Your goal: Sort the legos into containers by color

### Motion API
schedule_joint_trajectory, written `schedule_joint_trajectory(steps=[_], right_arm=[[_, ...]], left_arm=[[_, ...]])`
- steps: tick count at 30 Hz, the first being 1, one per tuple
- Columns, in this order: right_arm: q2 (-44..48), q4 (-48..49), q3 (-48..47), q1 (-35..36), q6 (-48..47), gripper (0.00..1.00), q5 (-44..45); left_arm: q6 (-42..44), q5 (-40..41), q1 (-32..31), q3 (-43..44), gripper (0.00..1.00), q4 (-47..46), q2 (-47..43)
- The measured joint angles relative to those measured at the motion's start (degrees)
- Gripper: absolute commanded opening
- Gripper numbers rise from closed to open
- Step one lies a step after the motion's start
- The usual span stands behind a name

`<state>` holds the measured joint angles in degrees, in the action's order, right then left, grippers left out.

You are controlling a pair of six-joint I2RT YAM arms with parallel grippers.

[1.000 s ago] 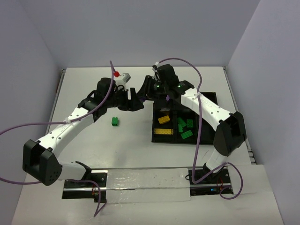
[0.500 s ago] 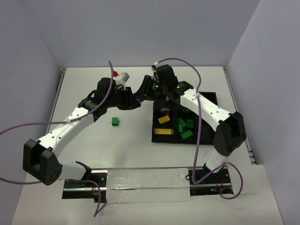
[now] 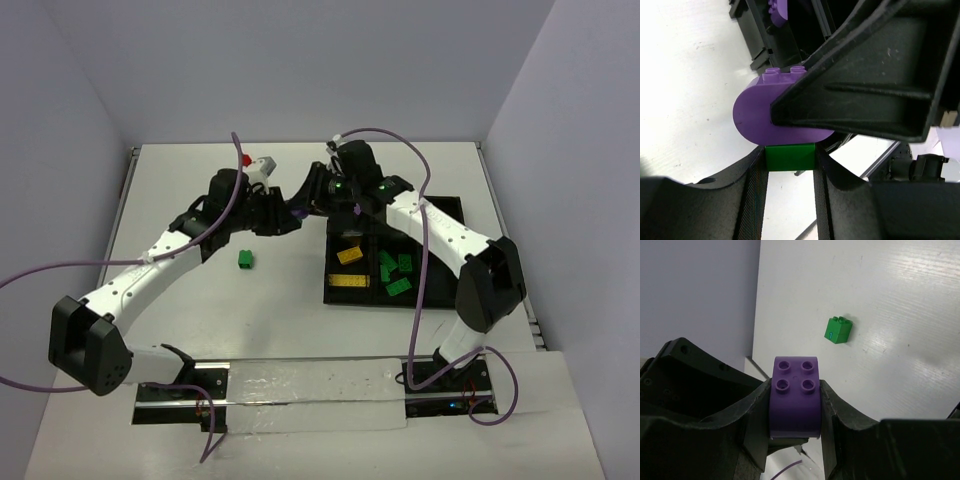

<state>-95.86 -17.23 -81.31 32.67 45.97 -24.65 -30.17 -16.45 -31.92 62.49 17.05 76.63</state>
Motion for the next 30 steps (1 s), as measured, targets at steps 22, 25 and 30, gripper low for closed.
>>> schedule_joint_trajectory(steps=[22, 25, 30], right_arm=[[-5.0, -10.3, -6.1, -7.8, -12.6, 0.0, 25.1], [-6.2, -12.5, -7.7, -8.0, -15.6, 0.0, 29.7], [-10.7, -13.3, -9.9, -8.2, -18.2, 0.09, 32.4]], left_arm=[[-3.2, 5.6, 2.0, -9.0, 0.0, 1.0, -7.8], [-4.4, 5.8, 3.2, -10.7, 0.0, 1.5, -7.2], [-5.3, 6.7, 3.3, -9.8, 0.0, 2.9, -5.1]])
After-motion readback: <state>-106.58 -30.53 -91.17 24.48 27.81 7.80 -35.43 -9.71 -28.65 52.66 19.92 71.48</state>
